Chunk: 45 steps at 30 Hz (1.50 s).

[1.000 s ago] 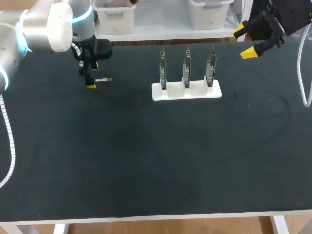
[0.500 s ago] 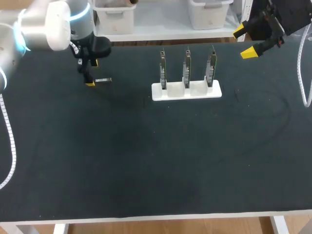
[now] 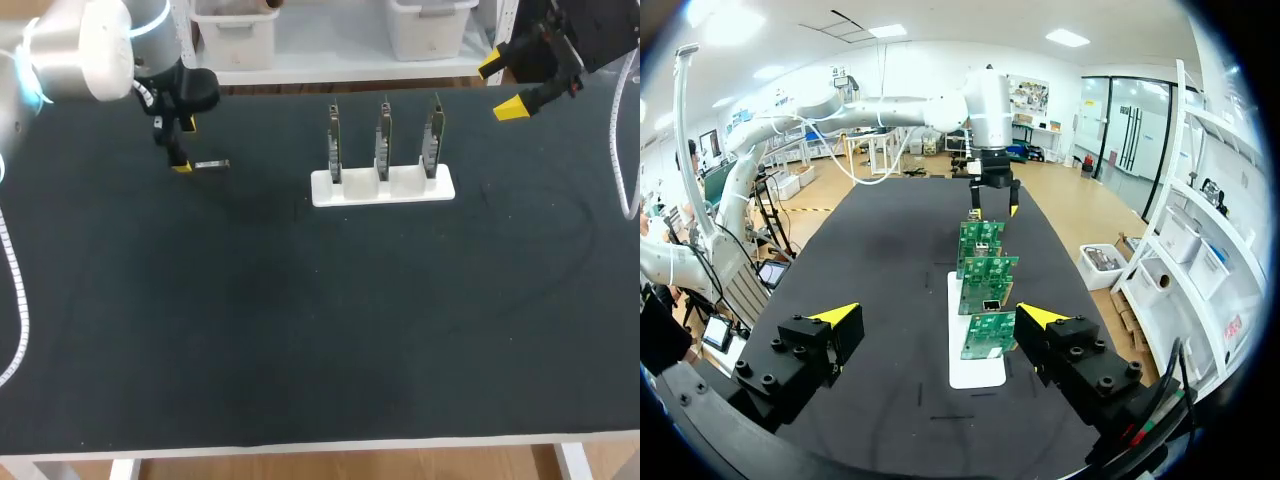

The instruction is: Pick up the optical module with the left hand, and insert it into the network port with the right hand.

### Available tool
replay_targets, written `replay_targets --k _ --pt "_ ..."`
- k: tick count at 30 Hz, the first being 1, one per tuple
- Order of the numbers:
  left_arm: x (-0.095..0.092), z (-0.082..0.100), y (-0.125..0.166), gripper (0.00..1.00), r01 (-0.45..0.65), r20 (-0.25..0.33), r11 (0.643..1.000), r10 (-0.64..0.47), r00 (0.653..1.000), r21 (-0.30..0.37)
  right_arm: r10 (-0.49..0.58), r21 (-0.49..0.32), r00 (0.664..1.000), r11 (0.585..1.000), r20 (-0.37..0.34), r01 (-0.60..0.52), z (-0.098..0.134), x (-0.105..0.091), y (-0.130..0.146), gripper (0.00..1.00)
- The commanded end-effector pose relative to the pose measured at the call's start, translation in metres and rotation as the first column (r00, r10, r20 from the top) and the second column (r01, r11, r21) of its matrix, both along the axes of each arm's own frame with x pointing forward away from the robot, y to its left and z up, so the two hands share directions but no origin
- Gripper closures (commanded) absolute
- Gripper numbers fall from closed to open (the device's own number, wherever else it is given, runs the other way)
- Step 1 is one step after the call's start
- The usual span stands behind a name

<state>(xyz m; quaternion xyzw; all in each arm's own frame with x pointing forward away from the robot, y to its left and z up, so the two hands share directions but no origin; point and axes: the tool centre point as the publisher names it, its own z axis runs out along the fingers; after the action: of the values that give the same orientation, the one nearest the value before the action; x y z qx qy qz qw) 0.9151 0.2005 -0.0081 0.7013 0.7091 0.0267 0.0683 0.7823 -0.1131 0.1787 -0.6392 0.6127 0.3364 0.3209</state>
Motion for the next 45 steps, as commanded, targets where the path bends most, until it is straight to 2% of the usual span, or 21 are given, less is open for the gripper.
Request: replay_targets --k 1,27,28,29,31,34,41,45 --pt "0.009 0.000 -0.001 0.00 0.025 -0.375 1.000 -0.025 0.927 -0.004 0.000 0.000 1.000 1.000 0.000 0.000 0.000 0.000 0.000 0.00" --pt "0.009 0.000 -0.001 0.00 0.025 -0.375 1.000 -0.025 0.927 -0.004 0.000 0.000 1.000 1.000 0.000 0.000 0.000 0.000 0.000 0.00" --pt "0.010 0.001 -0.006 0.00 -0.003 -0.349 0.999 -0.014 0.937 -0.048 0.000 0.000 1.000 1.000 0.000 0.000 0.000 0.000 0.000 0.00" --pt "0.010 0.002 -0.009 0.00 0.008 -0.350 0.998 -0.028 0.936 -0.059 0.000 0.000 1.000 1.000 0.000 0.000 0.000 0.000 0.000 0.00" --pt "0.012 0.003 -0.023 0.00 0.040 -0.378 0.998 -0.059 0.924 -0.058 0.000 0.000 1.000 1.000 0.000 0.000 0.000 0.000 0.000 0.00" --pt "0.013 0.008 -0.033 0.00 0.088 -0.440 0.996 -0.081 0.894 -0.005 0.000 0.000 1.000 1.000 0.000 0.000 0.000 0.000 0.000 0.00" --pt "0.011 0.021 -0.032 0.00 0.118 -0.531 0.988 -0.046 0.846 0.103 0.000 0.000 1.000 1.000 0.000 0.000 0.000 0.000 0.000 0.00" --pt "0.007 0.024 -0.030 0.00 0.130 -0.575 0.985 -0.042 0.817 0.112 0.000 0.000 1.000 1.000 0.000 0.000 0.000 0.000 0.000 0.00"
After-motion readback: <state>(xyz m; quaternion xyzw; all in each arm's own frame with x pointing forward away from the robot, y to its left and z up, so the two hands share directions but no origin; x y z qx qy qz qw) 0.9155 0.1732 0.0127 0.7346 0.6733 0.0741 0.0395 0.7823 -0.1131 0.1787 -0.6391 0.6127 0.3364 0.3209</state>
